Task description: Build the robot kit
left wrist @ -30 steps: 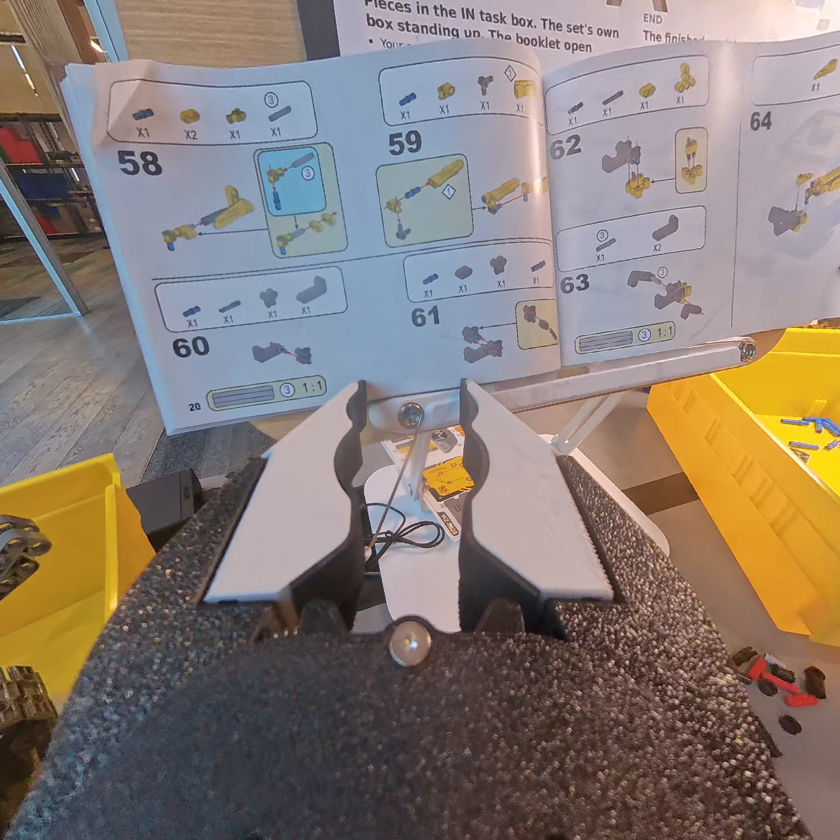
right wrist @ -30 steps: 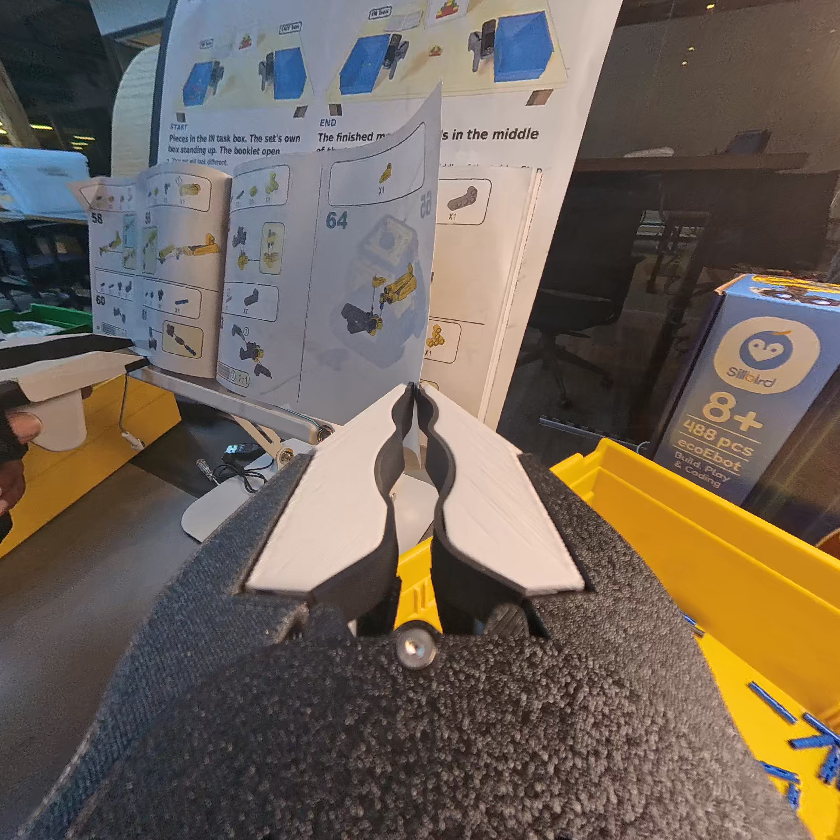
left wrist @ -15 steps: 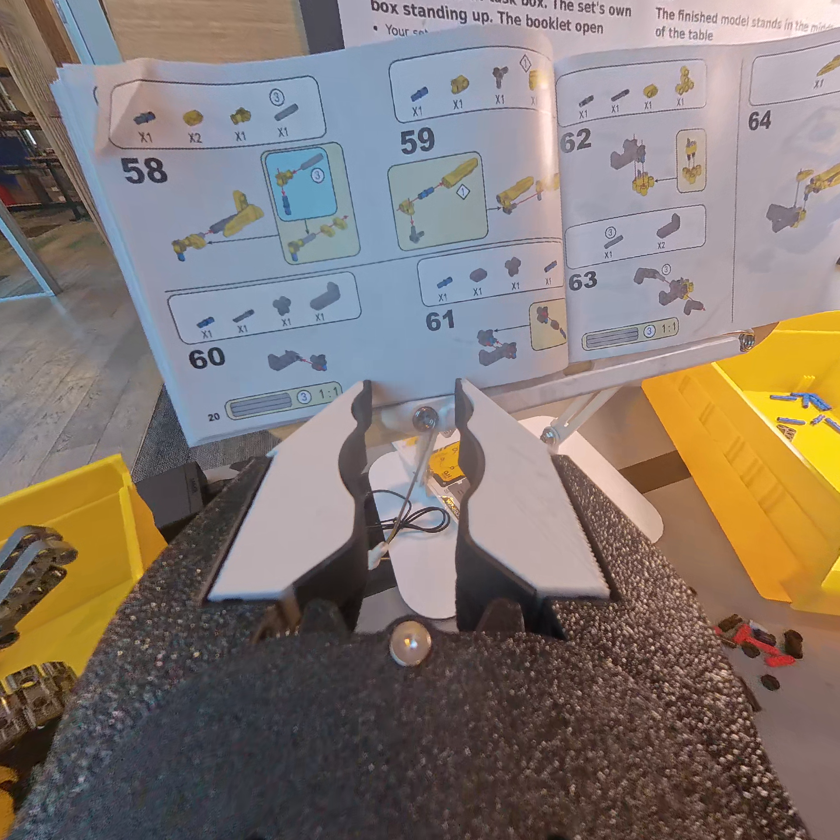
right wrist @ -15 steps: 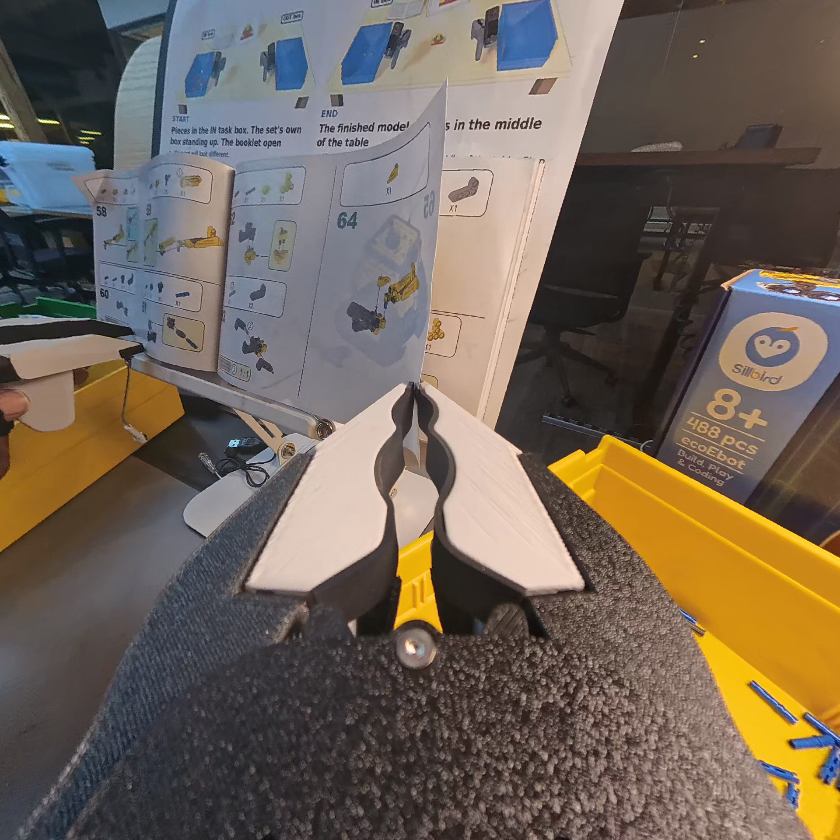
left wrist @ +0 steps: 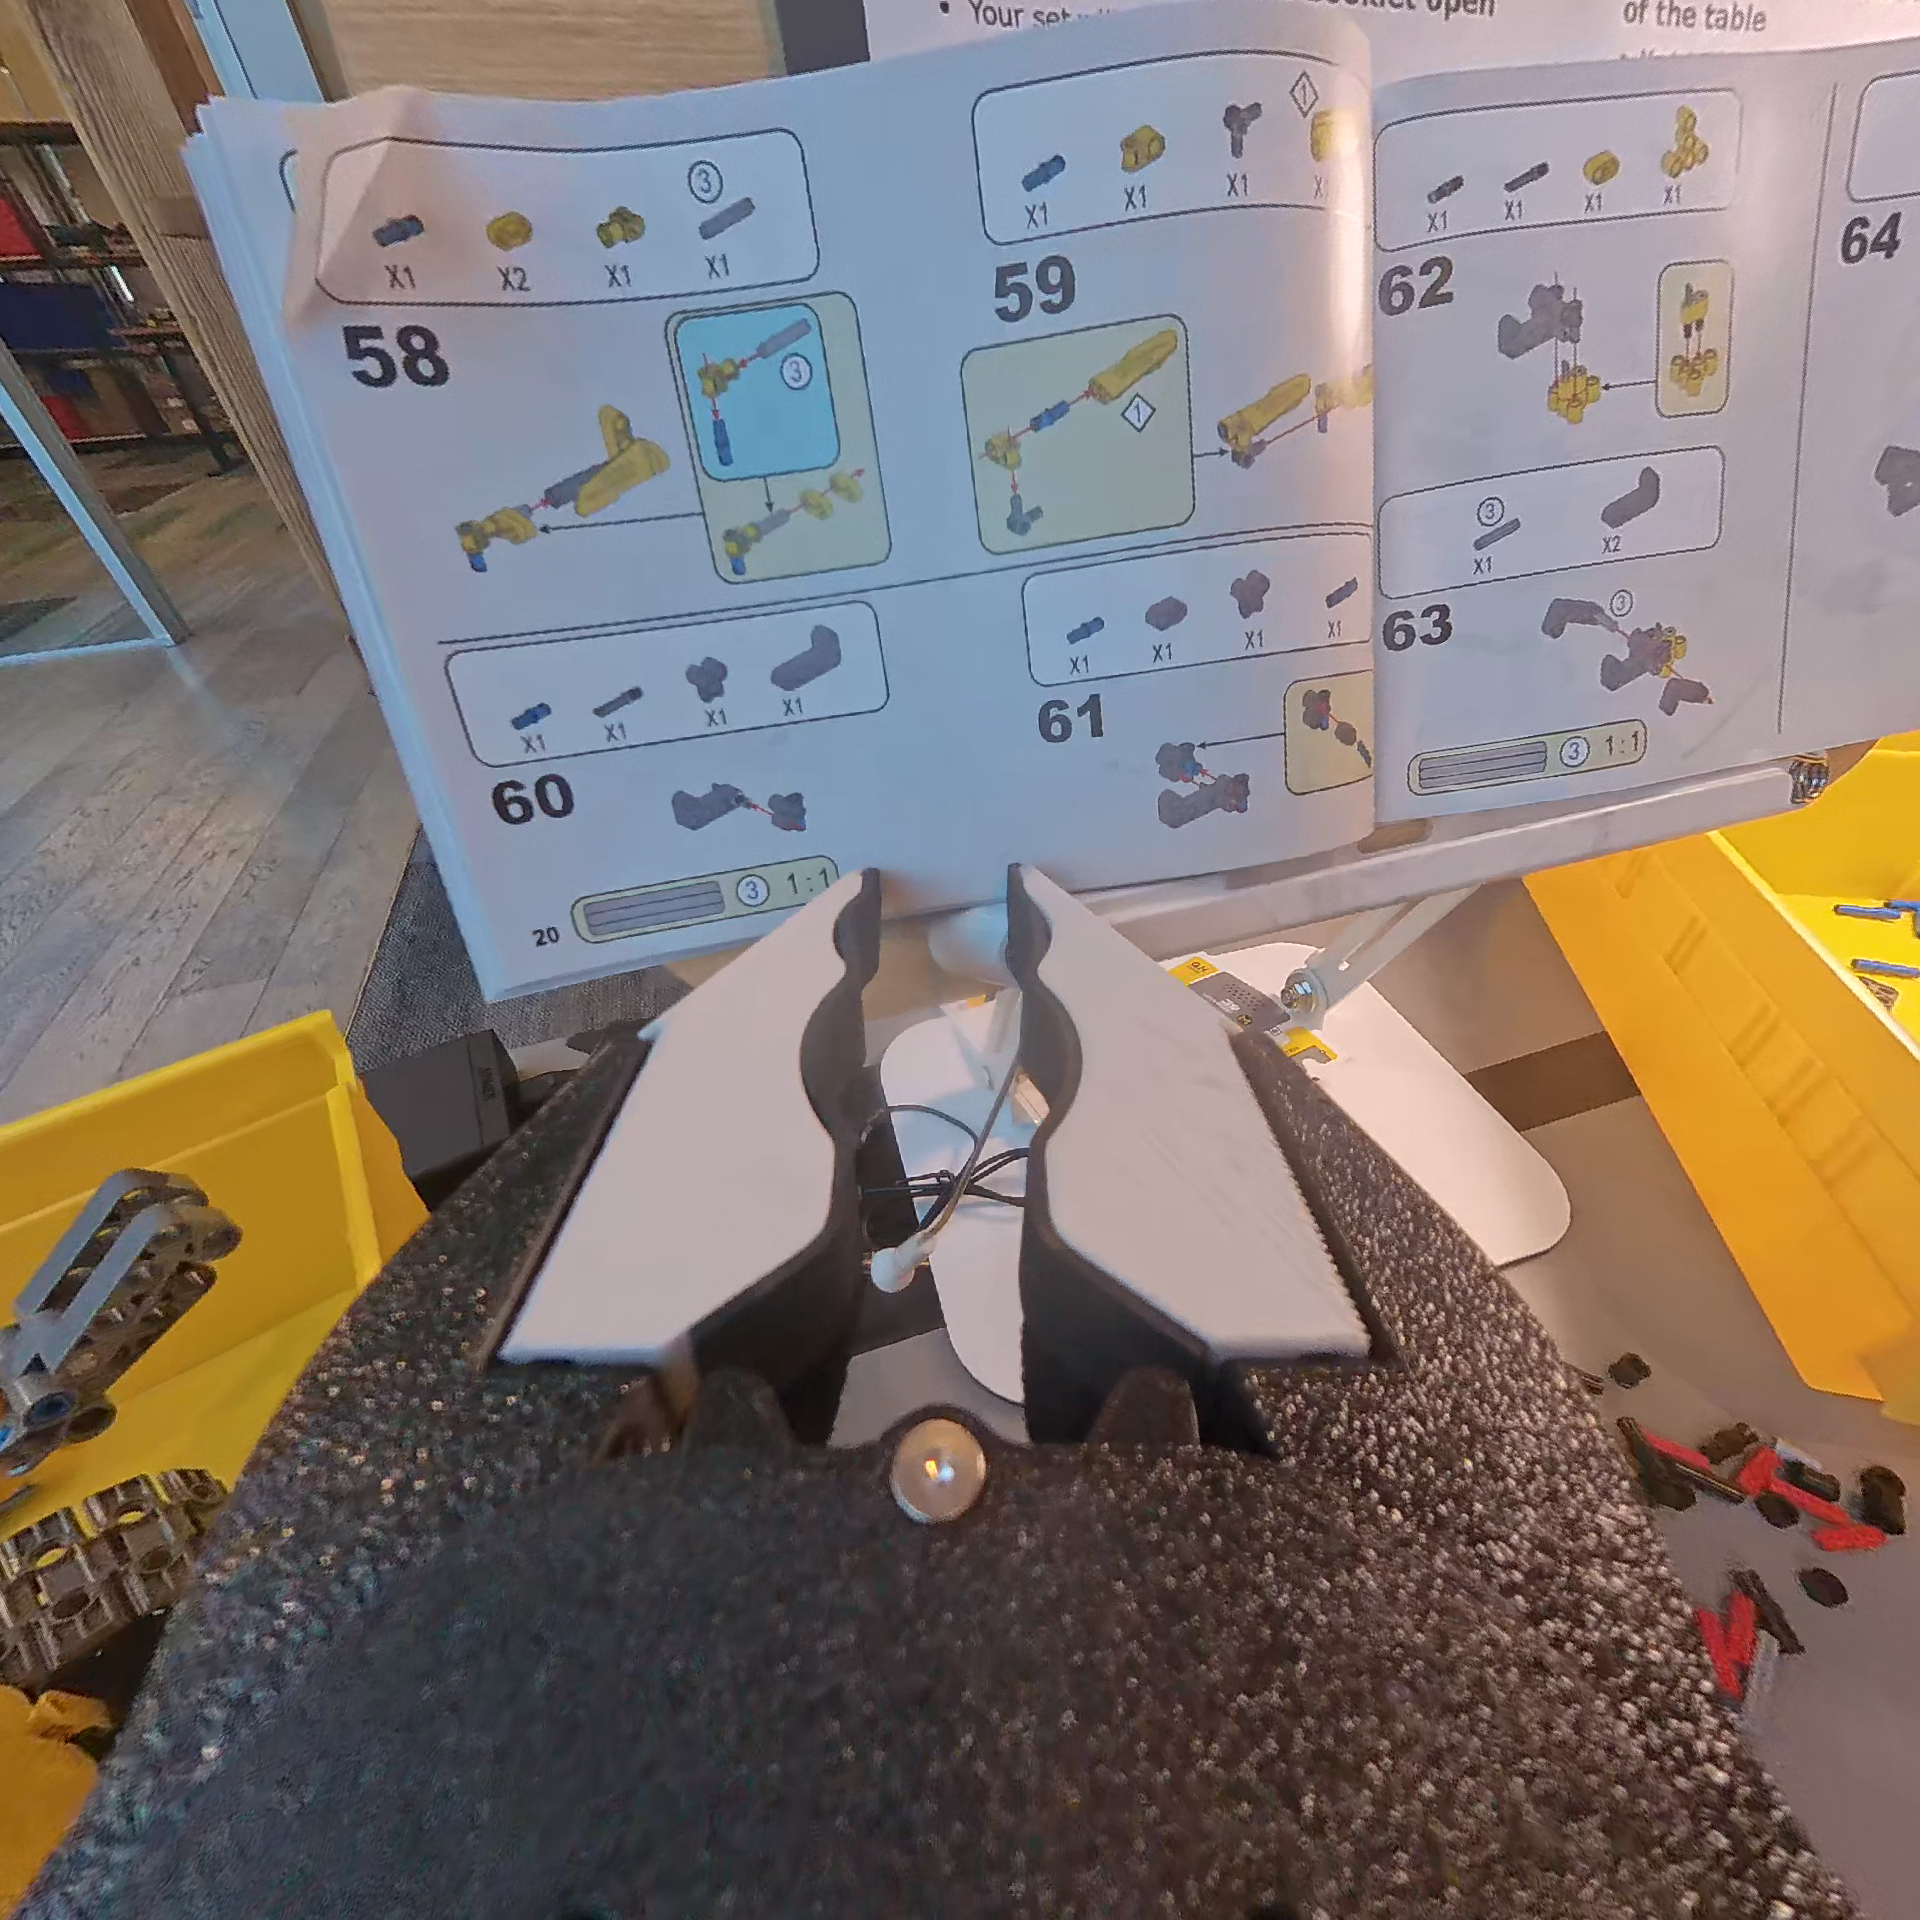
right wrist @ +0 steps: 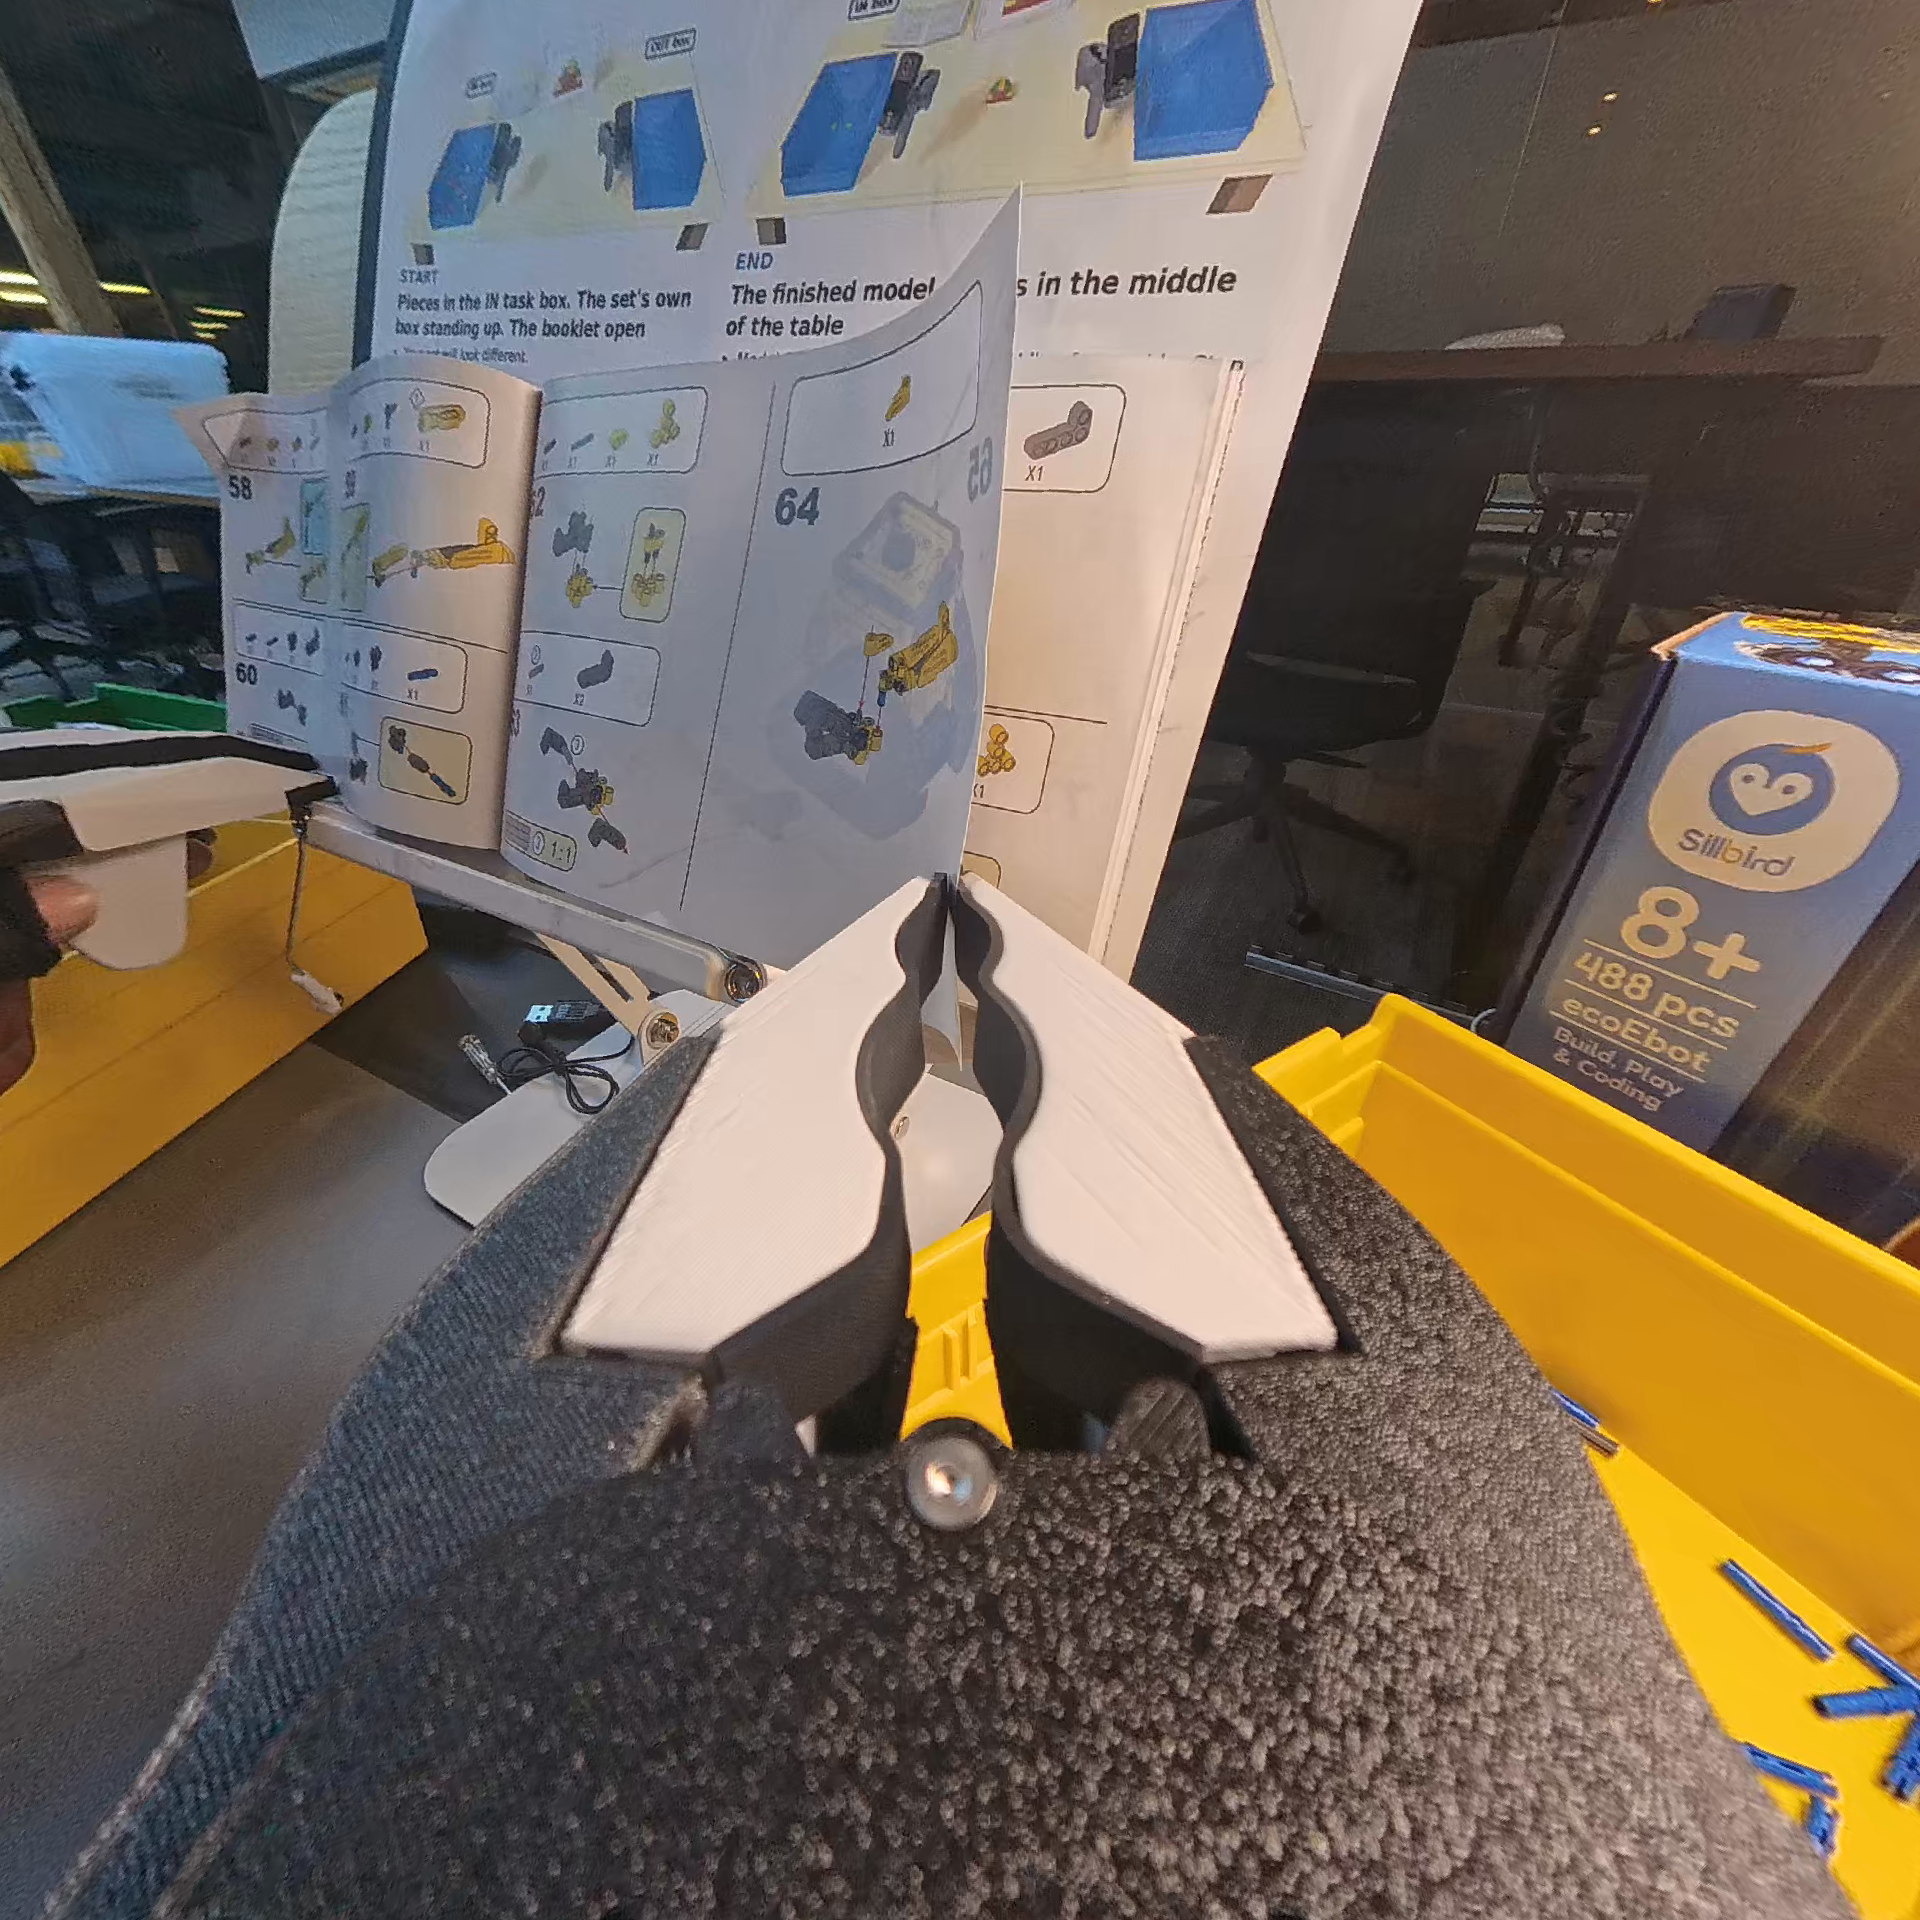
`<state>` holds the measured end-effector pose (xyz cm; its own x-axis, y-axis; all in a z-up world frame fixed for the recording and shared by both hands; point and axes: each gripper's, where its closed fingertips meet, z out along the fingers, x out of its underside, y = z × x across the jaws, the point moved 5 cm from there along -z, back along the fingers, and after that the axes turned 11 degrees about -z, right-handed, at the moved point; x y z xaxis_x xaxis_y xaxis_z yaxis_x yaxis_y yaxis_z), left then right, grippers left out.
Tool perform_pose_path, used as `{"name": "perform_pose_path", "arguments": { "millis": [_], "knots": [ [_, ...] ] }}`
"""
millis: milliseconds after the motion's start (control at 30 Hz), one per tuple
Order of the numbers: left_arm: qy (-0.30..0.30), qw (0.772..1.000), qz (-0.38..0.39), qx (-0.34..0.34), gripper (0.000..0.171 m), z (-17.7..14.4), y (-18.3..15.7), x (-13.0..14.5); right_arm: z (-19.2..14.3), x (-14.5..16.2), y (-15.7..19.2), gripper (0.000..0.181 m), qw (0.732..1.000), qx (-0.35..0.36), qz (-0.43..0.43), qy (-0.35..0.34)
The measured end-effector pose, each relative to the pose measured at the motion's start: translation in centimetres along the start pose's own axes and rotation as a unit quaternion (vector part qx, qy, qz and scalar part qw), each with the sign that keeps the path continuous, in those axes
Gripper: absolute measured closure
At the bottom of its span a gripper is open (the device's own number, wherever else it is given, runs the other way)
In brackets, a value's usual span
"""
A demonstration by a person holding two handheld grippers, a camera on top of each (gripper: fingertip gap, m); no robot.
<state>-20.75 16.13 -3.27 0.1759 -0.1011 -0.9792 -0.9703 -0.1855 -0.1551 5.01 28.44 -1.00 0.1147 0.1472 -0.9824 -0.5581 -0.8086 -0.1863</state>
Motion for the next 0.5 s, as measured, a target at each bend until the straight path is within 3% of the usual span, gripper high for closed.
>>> {"name": "perform_pose_path", "arguments": {
  "millis": [500],
  "knots": [
    [0.019, 1.000, 0.014, 0.013, 0.162, 0.08, -0.07, -0.05, -0.18, 0.01, -0.16, 0.180, 1.000, -0.003, 0.004, -0.003]
  ]
}}
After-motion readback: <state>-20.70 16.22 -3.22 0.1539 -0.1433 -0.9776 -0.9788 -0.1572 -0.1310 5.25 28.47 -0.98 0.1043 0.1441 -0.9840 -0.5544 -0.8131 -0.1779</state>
